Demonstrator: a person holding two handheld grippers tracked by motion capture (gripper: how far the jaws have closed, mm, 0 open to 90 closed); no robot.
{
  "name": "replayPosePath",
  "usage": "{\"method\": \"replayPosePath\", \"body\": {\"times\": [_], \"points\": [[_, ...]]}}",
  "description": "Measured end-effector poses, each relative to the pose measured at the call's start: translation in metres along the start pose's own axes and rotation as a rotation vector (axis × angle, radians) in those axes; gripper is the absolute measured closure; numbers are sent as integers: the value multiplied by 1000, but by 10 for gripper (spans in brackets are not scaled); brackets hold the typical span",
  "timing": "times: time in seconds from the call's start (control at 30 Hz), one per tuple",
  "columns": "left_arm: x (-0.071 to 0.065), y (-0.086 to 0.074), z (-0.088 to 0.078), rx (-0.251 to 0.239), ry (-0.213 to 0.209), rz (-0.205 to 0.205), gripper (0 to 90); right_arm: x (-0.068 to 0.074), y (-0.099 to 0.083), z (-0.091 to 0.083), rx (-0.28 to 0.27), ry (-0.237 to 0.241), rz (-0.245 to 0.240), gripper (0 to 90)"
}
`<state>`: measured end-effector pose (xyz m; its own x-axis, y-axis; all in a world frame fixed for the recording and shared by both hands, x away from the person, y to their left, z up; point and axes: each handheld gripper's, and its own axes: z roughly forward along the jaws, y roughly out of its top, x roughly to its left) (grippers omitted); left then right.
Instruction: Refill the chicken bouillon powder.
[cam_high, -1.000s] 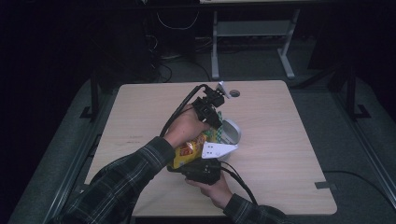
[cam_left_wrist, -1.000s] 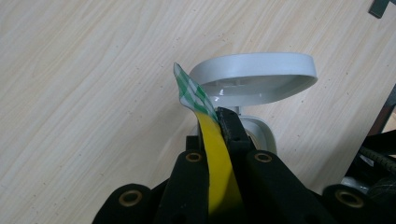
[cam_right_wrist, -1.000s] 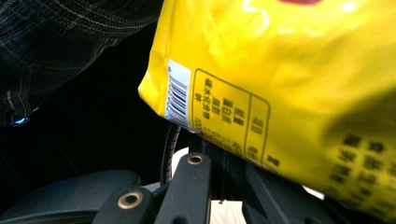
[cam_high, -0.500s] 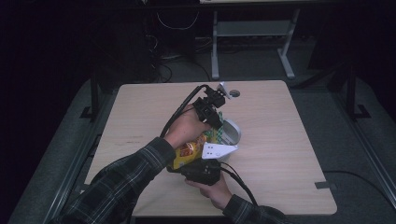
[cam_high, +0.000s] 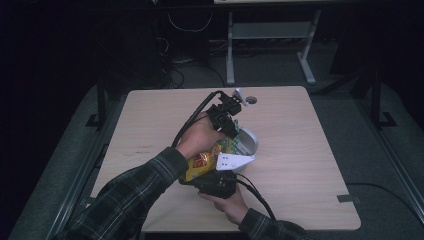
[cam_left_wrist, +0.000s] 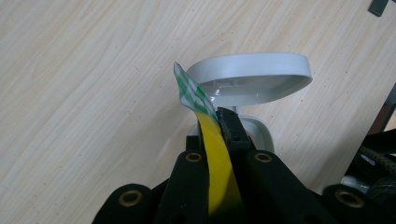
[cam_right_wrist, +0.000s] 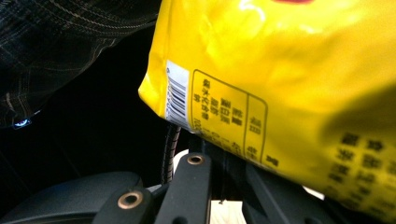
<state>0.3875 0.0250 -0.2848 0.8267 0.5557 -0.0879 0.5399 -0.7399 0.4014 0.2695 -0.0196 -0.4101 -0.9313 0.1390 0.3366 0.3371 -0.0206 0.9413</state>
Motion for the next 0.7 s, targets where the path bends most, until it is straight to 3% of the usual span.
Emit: {"method": "replayPosePath", "body": {"times": [0.7], "points": [[0, 1, 1, 0, -6, -3, 900, 0, 0, 0, -1, -2, -1, 900]]}}
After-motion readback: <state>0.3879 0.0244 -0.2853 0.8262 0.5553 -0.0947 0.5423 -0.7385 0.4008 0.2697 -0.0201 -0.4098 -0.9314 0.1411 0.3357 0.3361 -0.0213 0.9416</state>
